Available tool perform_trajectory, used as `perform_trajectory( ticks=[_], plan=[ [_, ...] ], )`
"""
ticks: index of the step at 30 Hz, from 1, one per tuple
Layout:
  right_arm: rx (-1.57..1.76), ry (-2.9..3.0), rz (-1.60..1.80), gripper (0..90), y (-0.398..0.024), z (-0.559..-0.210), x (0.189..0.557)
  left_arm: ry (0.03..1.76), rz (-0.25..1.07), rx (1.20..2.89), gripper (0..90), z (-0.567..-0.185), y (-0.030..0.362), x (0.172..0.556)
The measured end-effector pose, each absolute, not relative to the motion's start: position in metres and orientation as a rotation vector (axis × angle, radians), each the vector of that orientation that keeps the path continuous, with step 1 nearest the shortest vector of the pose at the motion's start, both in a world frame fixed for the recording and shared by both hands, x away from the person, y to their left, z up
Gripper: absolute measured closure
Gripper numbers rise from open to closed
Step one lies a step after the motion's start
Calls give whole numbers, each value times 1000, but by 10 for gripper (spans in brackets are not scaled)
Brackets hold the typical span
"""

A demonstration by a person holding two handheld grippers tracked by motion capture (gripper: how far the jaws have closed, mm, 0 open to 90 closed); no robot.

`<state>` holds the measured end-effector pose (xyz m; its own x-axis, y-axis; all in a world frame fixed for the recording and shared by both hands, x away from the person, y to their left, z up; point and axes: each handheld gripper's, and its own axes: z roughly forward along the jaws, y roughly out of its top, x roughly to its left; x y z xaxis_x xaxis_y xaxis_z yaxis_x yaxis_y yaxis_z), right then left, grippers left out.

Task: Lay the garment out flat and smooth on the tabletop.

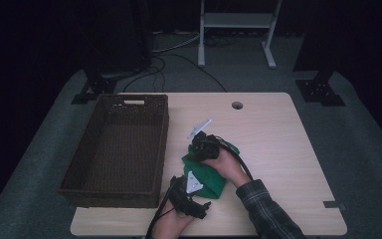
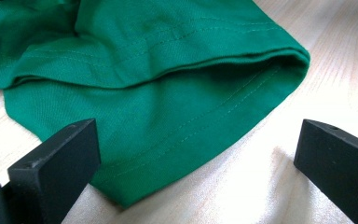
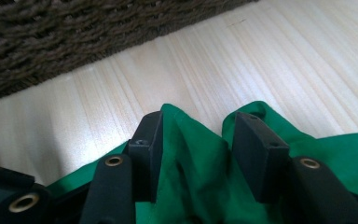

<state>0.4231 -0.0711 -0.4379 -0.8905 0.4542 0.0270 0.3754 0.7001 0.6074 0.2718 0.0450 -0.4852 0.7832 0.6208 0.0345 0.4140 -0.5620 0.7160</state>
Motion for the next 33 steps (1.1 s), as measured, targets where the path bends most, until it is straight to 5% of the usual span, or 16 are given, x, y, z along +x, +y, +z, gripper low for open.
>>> perform_trajectory(
  ticks=[10,19,33],
  plan=[
    [676,2812,872,592,-61,-448,425,765,367,2246,0,-485,45,272],
    [647,2829,815,861,-58,-451,424,765,367,2245,0,-485,45,272],
    [693,2784,953,872,-82,-427,421,765,367,2244,0,-485,45,272]
  ],
)
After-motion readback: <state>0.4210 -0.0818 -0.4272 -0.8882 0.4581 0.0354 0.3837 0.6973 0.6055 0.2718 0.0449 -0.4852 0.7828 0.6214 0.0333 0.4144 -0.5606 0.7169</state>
